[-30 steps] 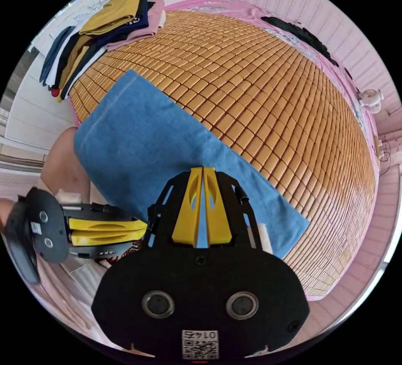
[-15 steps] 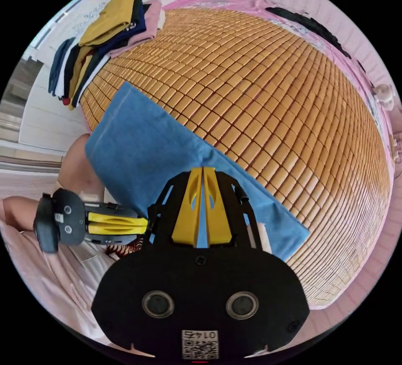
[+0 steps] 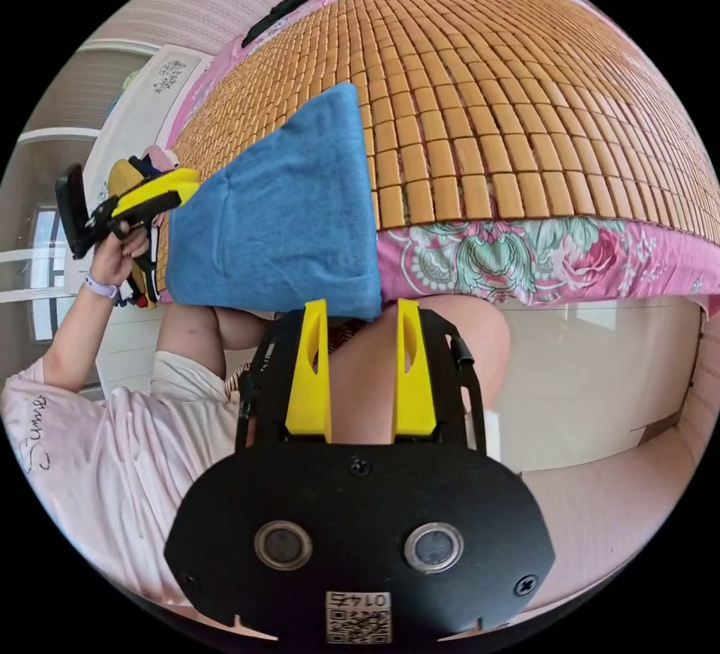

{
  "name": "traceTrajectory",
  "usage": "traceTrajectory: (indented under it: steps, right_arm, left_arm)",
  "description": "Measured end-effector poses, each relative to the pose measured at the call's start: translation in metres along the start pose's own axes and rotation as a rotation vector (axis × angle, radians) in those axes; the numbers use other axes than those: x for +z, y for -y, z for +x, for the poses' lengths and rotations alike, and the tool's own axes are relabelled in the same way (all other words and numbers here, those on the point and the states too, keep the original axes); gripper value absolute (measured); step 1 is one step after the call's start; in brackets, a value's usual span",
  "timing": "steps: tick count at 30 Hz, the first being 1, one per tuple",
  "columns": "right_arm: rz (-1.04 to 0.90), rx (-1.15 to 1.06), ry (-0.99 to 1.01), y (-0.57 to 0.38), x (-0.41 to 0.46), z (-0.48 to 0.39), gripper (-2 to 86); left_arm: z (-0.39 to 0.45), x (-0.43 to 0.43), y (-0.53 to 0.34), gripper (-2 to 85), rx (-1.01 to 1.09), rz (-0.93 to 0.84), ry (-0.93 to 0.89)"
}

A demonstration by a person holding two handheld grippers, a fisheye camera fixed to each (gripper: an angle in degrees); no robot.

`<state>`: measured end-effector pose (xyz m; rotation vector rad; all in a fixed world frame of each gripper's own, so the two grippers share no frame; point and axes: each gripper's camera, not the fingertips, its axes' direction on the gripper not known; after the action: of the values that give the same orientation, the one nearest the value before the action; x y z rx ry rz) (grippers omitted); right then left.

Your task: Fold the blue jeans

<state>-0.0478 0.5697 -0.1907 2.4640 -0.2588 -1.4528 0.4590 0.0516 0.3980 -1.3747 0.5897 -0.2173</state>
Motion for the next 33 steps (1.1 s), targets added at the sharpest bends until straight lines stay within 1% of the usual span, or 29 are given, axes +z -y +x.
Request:
traceTrajectory:
  steps: [3, 8, 12, 14, 16, 18, 20, 22, 25, 27, 29, 33]
  right_arm:
    - [0.02, -0.008, -0.012, -0.001, 0.001, 0.016, 10.8]
    - [-0.004, -0.037, 0.056, 0.003, 0.009, 0.04, 7.6]
    - [-0.034, -0.094, 0.081, -0.001, 0.012, 0.051, 4.0]
    - [-0.032, -0.105, 0.105, -0.005, 0.01, 0.057, 3.2]
    - [-0.017, -0.097, 0.151, -0.011, 0.006, 0.065, 2.7]
    - [0.004, -0.086, 0.237, -0.02, 0.001, 0.078, 2.3]
    - [0.024, -0.072, 0.29, -0.026, -0.004, 0.087, 2.1]
    - [0.051, -0.057, 0.324, -0.033, -0.007, 0.096, 1.9]
    - [0.081, -0.022, 0.381, -0.041, -0.012, 0.108, 1.7]
    - [0.138, -0.016, 0.391, -0.049, -0.027, 0.111, 1.6]
    - [0.202, -0.03, 0.385, -0.057, -0.048, 0.109, 1.5]
    - [0.341, -0.112, 0.325, -0.078, -0.109, 0.09, 1.6]
  left_arm:
    - [-0.002, 0.018, 0.047, 7.6, -0.016, 0.003, -0.027]
    - [0.011, 0.059, 0.118, 9.2, 0.025, -0.019, -0.061]
    - [0.022, 0.095, 0.166, 10.8, 0.067, -0.053, -0.006]
    - [0.02, 0.115, 0.181, 10.6, 0.06, -0.114, 0.035]
    - [0.007, 0.145, 0.194, 9.1, 0.002, -0.277, 0.057]
    - [-0.001, 0.155, 0.197, 6.5, -0.012, -0.316, 0.011]
    - [-0.005, 0.156, 0.196, 3.5, 0.01, -0.325, 0.013]
    - [-0.012, 0.149, 0.194, 1.0, 0.023, -0.297, 0.0]
    - [-0.027, 0.136, 0.187, -0.1, -0.019, -0.251, -0.044]
    - [-0.034, 0.125, 0.185, -0.4, -0.037, -0.219, -0.079]
    - [-0.038, 0.111, 0.186, -0.5, -0.04, -0.178, -0.11]
    - [-0.041, 0.056, 0.19, -0.5, -0.014, -0.022, -0.198]
